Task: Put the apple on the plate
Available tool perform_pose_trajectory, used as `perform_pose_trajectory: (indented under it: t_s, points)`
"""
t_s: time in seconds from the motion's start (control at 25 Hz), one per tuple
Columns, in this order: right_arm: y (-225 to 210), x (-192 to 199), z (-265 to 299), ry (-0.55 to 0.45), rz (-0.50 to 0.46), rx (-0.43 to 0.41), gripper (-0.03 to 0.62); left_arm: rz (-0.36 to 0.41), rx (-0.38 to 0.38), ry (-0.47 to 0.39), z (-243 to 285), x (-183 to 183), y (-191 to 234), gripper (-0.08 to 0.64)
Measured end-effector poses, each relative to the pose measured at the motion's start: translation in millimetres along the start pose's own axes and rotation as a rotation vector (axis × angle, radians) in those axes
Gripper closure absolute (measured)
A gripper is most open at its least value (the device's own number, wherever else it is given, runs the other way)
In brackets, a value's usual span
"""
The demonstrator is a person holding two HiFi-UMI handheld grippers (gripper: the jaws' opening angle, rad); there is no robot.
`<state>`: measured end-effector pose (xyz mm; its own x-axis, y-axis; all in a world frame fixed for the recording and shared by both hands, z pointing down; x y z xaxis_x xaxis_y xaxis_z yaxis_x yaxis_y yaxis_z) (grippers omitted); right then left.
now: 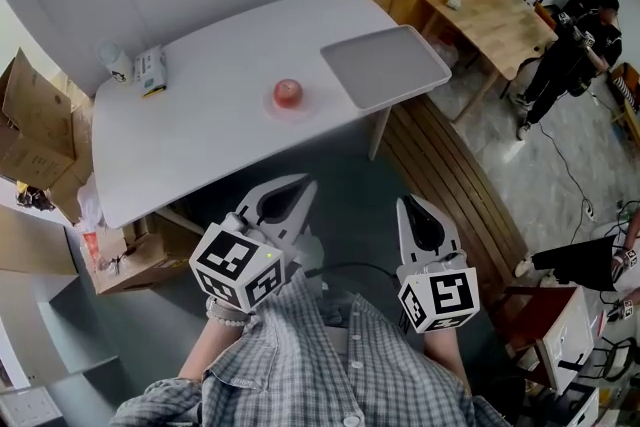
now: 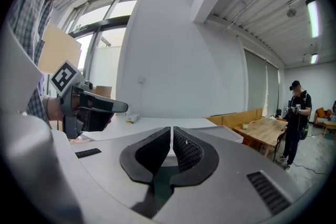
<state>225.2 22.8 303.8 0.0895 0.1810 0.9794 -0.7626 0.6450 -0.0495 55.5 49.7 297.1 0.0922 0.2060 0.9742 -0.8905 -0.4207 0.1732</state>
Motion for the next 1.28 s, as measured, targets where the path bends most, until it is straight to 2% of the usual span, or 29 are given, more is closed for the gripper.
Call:
perform_pose_trajectory:
  t_s: [0.16,0.68,0.96,1.28]
  points:
    - [-4.4,-2.2,21.6,0.013,-0.009,-0.003,0.561,-0.032,-0.012,0.002,9.9,0.9,22.6,0.551]
    - [-28.7,-16.3,110.9,0.080,-0.042,-0.056,0.561,-0.088,-0.120,0.041,46.0,-5.0,107.6,0.551]
    - [-26.6,-14.3,159.4,0.139,-0.045,-0.112,0.561,-0.138,-0.169,0.076,65.0,0.6,150.8,0.551]
    - [-31.6,-24.6,220.9,0.155,-0.041,-0.172,0.561,-0.151,-0.209,0.108,90.8,-3.4,194.8,0.551]
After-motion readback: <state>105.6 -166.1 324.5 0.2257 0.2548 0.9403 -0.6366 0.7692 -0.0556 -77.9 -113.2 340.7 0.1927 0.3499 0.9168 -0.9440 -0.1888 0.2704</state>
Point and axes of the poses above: the fingertips, and each gripper's own axes: z forward along the fingers, y to its left, x out of its underside, the point moved 3 cm from there along -z, backward along the fingers, and after that the axes turned 7 degrees about z, right-handed, at the moved point
